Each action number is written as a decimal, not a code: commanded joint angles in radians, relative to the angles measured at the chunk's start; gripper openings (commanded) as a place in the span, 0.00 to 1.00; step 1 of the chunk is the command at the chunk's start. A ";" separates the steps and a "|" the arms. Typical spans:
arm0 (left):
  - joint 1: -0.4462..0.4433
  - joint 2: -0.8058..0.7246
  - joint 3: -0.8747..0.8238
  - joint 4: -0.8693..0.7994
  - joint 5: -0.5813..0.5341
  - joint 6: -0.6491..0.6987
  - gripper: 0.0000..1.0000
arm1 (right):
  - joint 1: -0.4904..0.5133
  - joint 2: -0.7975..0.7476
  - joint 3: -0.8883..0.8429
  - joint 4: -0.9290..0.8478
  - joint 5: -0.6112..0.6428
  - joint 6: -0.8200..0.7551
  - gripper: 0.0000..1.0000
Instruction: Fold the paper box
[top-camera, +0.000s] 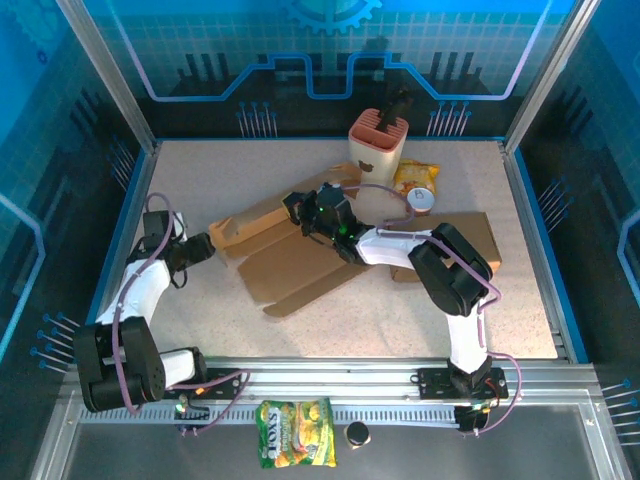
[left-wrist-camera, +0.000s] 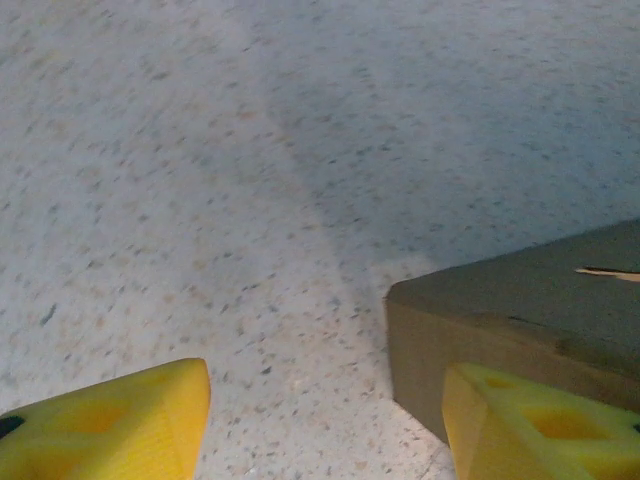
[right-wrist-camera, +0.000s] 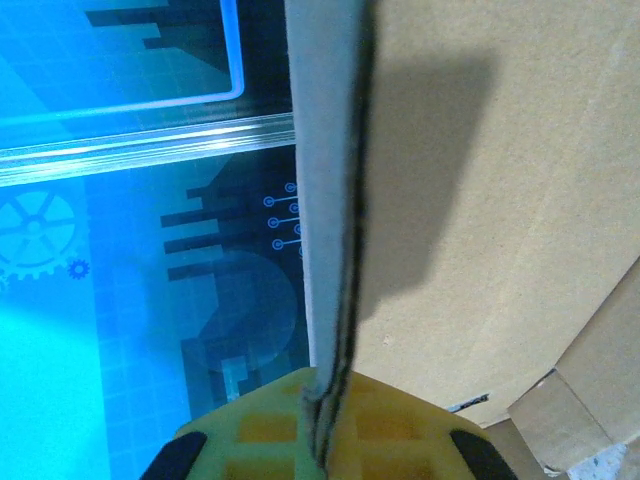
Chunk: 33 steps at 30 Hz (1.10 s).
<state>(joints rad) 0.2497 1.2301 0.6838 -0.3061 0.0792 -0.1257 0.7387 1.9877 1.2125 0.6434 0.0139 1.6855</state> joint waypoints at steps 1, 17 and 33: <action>0.005 0.020 0.009 0.034 0.120 0.188 0.64 | 0.001 0.032 0.036 -0.046 -0.017 0.015 0.00; -0.064 0.053 -0.004 0.097 0.184 0.245 0.66 | -0.004 0.059 0.065 -0.038 -0.027 0.039 0.00; -0.039 -0.046 -0.019 0.054 0.122 0.245 0.54 | -0.033 0.037 0.053 -0.050 -0.068 0.025 0.00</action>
<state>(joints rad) 0.1894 1.2285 0.6476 -0.2184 0.2317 0.1123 0.7231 2.0315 1.2701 0.6289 -0.0204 1.7260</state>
